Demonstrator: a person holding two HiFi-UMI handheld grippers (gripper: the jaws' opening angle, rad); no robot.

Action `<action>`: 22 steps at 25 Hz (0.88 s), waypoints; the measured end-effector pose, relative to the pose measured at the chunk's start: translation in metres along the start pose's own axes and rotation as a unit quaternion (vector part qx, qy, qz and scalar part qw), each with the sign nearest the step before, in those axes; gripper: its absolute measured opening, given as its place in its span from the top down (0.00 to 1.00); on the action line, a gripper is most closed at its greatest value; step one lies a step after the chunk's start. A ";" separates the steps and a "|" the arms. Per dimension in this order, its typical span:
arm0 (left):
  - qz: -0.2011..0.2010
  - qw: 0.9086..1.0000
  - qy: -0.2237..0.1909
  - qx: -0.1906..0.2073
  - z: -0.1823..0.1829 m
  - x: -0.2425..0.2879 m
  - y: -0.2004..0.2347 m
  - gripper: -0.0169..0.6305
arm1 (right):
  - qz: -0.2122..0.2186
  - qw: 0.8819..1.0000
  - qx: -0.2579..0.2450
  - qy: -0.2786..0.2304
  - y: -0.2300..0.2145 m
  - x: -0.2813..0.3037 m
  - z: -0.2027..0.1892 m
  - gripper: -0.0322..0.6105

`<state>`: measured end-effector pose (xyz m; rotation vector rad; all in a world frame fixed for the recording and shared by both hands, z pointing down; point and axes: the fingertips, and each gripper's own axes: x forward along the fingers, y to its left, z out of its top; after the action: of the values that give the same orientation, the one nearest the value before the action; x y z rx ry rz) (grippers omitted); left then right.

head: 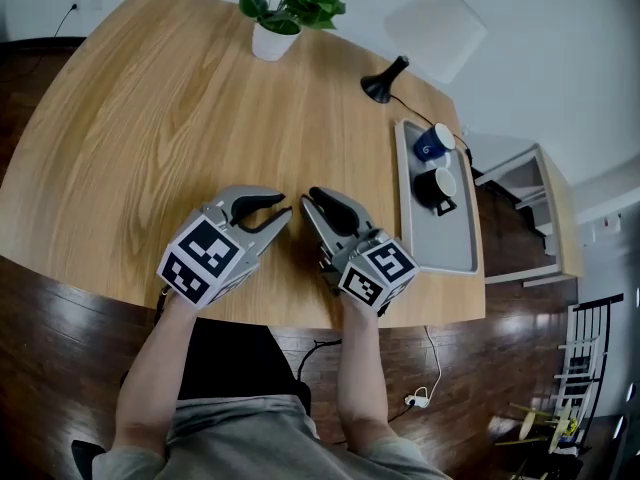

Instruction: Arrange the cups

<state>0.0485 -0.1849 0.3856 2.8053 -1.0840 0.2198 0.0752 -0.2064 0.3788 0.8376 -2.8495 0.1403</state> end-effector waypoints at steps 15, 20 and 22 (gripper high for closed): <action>-0.001 1.000 0.001 -0.001 0.000 -0.001 0.001 0.86 | -0.001 1.000 0.000 0.001 0.000 0.001 0.000 0.84; 0.001 1.000 0.001 0.001 -0.001 -0.001 0.002 0.86 | -0.001 1.000 0.000 0.001 0.001 0.002 0.000 0.84; 0.000 1.000 0.000 0.000 -0.001 -0.001 0.001 0.86 | 0.000 1.000 0.000 0.002 0.001 0.002 -0.001 0.85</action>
<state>0.0465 -0.1848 0.3863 2.8042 -1.0846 0.2209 0.0734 -0.2066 0.3798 0.8358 -2.8462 0.1426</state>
